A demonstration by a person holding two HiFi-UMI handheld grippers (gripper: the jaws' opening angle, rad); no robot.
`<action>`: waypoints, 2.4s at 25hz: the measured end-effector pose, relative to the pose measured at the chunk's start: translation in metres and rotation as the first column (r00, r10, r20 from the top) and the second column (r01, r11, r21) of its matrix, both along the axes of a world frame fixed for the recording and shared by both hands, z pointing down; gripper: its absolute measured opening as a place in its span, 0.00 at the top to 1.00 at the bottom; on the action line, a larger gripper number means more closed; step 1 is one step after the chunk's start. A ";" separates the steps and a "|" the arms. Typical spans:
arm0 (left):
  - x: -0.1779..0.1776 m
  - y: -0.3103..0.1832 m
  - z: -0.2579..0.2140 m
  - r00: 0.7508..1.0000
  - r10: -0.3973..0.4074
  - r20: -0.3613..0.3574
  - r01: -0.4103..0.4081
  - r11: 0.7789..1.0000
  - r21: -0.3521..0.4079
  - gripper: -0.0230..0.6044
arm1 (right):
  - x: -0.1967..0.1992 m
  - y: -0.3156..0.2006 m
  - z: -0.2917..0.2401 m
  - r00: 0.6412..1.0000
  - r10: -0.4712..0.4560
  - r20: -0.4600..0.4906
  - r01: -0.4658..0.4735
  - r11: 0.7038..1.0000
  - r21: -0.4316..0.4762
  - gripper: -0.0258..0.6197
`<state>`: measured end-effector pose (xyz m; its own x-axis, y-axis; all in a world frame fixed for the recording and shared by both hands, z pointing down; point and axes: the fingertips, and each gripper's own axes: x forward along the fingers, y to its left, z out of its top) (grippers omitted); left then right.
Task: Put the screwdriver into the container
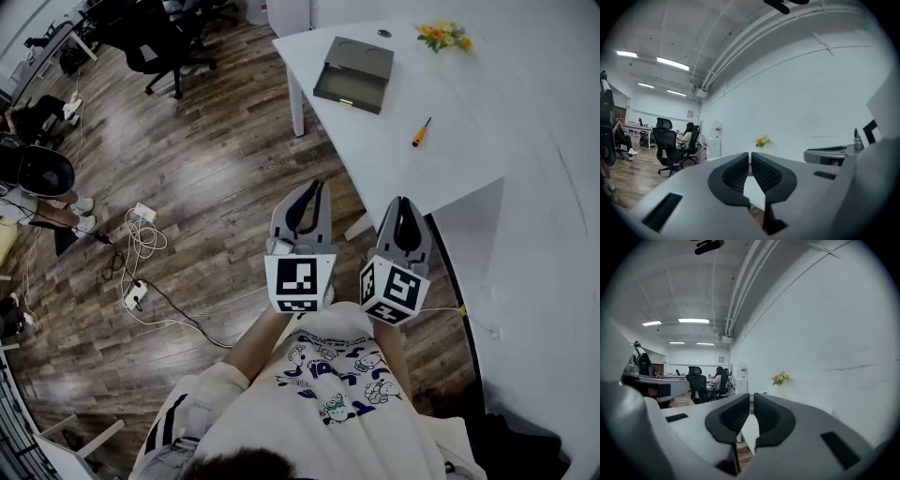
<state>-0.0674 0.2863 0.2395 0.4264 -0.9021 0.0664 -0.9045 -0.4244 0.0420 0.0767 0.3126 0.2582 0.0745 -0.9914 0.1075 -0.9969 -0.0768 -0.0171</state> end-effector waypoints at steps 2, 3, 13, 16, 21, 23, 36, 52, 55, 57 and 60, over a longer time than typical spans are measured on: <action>0.002 -0.002 0.002 1.000 -0.004 0.006 0.004 1.000 0.000 0.92 | 0.004 -0.002 0.001 1.000 -0.001 0.001 0.001 1.000 0.000 0.89; 0.004 -0.003 0.003 1.000 -0.006 0.007 0.006 1.000 -0.001 0.92 | 0.005 -0.004 0.002 1.000 -0.002 0.001 0.002 1.000 0.000 0.89; 0.015 -0.012 0.012 1.000 -0.016 0.018 0.016 1.000 -0.016 0.92 | 0.021 -0.014 0.010 1.000 -0.013 0.004 0.013 1.000 -0.013 0.89; 0.017 -0.015 0.016 0.999 -0.025 0.028 0.025 1.000 -0.019 0.92 | 0.025 -0.018 0.013 1.000 -0.027 0.010 0.027 1.000 -0.016 0.89; 0.020 -0.024 0.020 0.998 -0.044 0.043 0.044 0.999 -0.012 0.92 | 0.039 -0.031 0.022 0.999 -0.036 0.028 0.037 0.999 -0.031 0.89; 0.019 -0.029 0.022 0.997 -0.055 0.046 0.056 0.998 -0.015 0.92 | 0.044 -0.036 0.023 0.999 -0.039 0.024 0.040 0.998 -0.037 0.89; 0.020 -0.072 0.038 0.996 -0.073 0.048 0.076 0.996 -0.054 0.92 | 0.069 -0.080 0.042 0.999 -0.010 0.033 0.012 0.996 -0.083 0.89; 0.032 -0.194 0.048 0.999 0.023 0.043 -0.019 0.994 -0.105 0.92 | 0.107 -0.179 0.046 0.997 0.081 -0.015 -0.082 0.989 -0.126 0.89; 0.036 -0.220 0.049 0.998 0.052 0.041 -0.047 0.992 -0.114 0.92 | 0.113 -0.199 0.048 0.994 0.106 -0.026 -0.108 0.984 -0.139 0.89; 0.039 -0.237 0.051 0.997 0.073 0.039 -0.068 0.990 -0.120 0.92 | 0.118 -0.211 0.051 0.991 0.128 -0.035 -0.132 0.980 -0.148 0.89; 0.042 -0.261 0.052 0.994 0.105 0.038 -0.100 0.986 -0.132 0.92 | 0.125 -0.228 0.053 0.986 0.160 -0.042 -0.165 0.972 -0.164 0.89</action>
